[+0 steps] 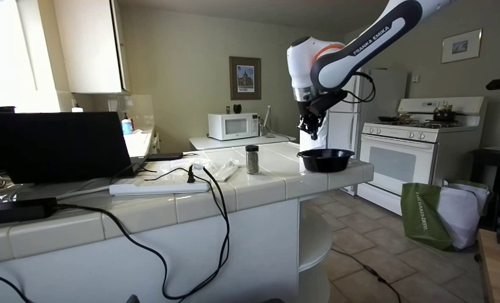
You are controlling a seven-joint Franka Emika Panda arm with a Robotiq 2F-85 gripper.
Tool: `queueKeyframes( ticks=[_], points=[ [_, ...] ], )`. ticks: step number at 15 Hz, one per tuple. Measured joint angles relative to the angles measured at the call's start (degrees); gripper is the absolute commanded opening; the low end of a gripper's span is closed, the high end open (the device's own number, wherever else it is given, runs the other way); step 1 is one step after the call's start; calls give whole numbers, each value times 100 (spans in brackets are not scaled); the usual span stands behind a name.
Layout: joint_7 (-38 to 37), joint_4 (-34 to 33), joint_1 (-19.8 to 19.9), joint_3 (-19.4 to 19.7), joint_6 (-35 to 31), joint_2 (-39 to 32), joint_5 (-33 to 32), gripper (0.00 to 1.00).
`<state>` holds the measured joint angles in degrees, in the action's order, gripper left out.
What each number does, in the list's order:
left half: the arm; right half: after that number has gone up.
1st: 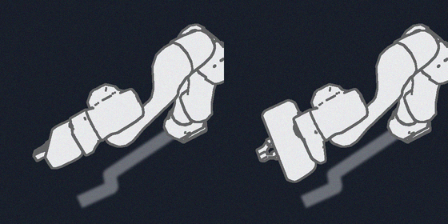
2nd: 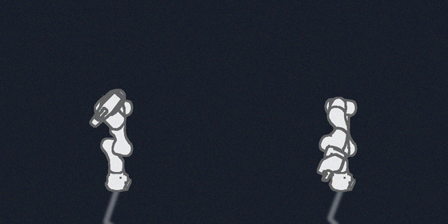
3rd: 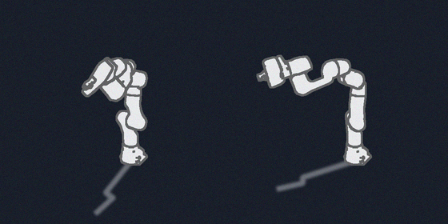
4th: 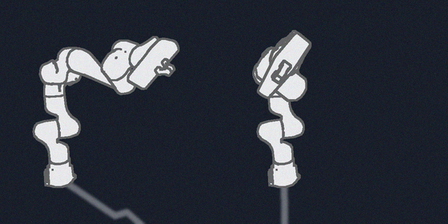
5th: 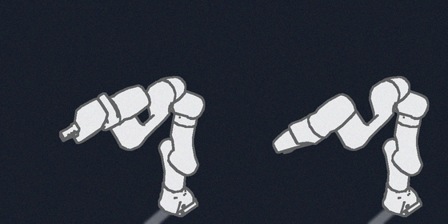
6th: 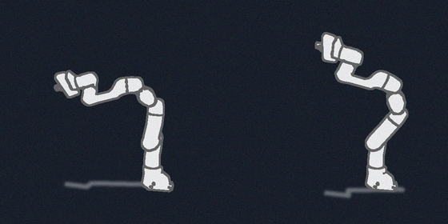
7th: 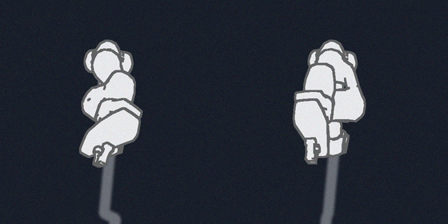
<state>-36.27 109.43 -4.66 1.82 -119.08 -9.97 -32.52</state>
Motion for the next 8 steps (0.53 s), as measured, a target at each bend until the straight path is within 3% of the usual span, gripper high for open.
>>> queueKeyframes(
  ticks=[8],
  points=[
    [-127,34,-113,-359,-17,549,56,0]
  ],
)
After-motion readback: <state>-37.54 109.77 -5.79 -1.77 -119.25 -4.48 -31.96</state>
